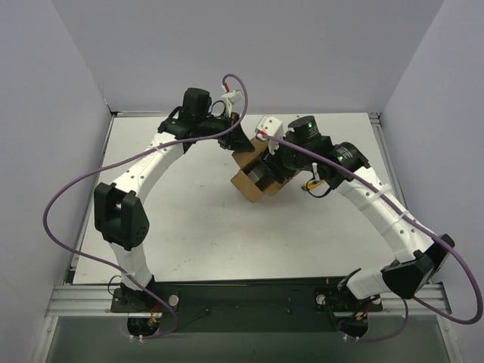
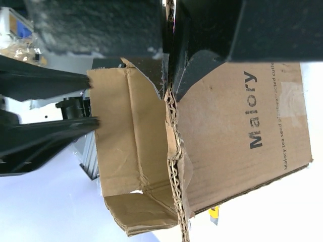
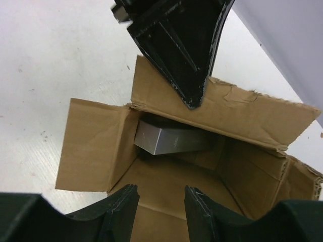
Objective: Unpack the express box
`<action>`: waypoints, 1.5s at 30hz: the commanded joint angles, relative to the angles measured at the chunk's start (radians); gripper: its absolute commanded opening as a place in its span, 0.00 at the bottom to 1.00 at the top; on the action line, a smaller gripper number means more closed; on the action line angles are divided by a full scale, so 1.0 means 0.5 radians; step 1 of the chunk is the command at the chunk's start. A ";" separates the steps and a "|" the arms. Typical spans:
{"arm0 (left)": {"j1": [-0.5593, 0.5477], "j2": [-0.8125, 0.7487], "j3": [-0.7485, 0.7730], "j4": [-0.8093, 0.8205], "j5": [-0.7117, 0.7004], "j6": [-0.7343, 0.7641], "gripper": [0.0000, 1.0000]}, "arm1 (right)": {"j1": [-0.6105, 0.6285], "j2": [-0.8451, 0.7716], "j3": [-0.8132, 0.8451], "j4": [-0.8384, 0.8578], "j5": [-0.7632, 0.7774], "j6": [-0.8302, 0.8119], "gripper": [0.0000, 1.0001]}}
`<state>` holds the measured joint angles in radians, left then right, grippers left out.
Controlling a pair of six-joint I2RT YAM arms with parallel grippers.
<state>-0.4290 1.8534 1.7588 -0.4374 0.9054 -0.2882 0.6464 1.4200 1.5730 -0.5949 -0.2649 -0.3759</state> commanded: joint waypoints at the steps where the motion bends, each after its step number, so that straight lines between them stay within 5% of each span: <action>1: -0.074 -0.252 0.060 -0.046 -0.071 0.189 0.00 | -0.010 -0.057 -0.231 0.060 0.198 -0.009 0.42; 8: -0.176 -0.433 -0.311 0.068 -0.172 0.230 0.00 | -0.035 -0.306 -0.762 0.373 0.340 0.034 0.43; 15: -0.222 -0.863 -1.112 0.939 -0.347 0.119 0.00 | -0.035 -0.585 -1.265 0.678 0.346 0.172 0.50; 25: -0.228 -0.749 -0.950 0.792 -0.366 0.245 0.00 | -0.060 -0.570 -1.219 0.772 0.251 0.252 0.48; 33: -0.010 -0.798 -0.499 0.185 -0.648 0.754 0.00 | -0.142 -0.484 -0.790 0.913 0.196 0.307 0.48; 39: -0.124 -0.710 -0.253 -0.134 -0.746 1.150 0.00 | -0.194 -0.484 -0.762 1.003 0.168 0.384 0.48; 45: -0.360 -0.508 -0.504 -0.098 -0.762 1.267 0.00 | -0.307 -0.600 -0.934 1.000 0.373 0.430 0.49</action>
<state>-0.5476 1.5192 1.5654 -0.4988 0.5137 0.2649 0.5346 1.1728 1.1572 -0.1150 -0.1501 -0.1944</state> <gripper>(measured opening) 0.127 0.484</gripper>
